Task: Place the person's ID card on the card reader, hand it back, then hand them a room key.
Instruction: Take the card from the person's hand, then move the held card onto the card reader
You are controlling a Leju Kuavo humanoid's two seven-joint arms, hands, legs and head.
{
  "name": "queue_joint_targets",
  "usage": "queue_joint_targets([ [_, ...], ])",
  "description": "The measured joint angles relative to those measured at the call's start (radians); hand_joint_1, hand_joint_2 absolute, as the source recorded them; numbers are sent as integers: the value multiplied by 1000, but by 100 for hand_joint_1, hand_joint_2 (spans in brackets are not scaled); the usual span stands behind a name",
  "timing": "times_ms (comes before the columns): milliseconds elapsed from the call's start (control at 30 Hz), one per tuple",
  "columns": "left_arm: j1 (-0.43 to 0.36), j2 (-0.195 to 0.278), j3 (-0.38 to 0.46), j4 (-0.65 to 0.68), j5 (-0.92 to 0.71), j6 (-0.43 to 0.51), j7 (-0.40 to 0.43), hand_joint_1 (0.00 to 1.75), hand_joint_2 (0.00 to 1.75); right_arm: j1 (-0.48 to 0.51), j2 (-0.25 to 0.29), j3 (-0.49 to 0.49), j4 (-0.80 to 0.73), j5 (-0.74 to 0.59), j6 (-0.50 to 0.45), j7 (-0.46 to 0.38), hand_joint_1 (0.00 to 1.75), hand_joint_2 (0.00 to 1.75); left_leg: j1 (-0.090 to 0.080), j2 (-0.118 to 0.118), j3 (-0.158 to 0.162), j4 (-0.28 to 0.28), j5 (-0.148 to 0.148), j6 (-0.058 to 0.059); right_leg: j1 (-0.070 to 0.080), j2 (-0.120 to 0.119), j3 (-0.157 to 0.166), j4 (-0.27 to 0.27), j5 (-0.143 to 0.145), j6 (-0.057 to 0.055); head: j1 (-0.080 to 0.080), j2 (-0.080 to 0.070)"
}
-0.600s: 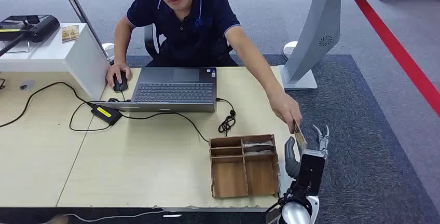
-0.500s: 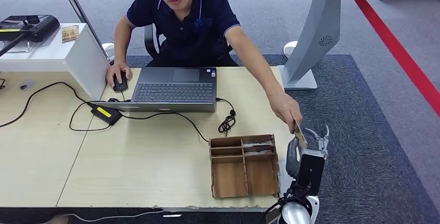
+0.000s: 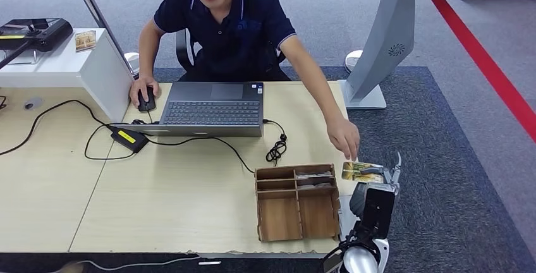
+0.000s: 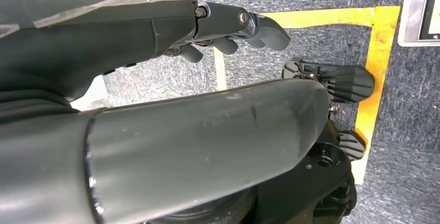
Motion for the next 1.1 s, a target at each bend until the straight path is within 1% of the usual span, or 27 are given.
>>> queue_joint_targets([
  [200,0,0,0,0,0,0,0,0,0,0,0,0,0,10,0,5,175,175,0,0,0,0,0,0,0,0,0,0,0,0,0,0],
  [567,0,0,0,0,5,4,0,0,0,18,-5,-10,30,84,0,19,175,175,0,0,0,0,0,0,0,0,0,0,0,0,0,0],
  [733,0,0,0,0,7,4,0,0,0,20,-9,-36,64,156,0,29,175,175,0,0,0,0,0,0,0,0,0,0,0,0,0,0],
  [1100,0,0,0,0,12,7,0,0,0,24,-11,-97,140,224,0,29,175,175,0,0,0,0,0,0,0,0,0,0,0,0,0,0],
])
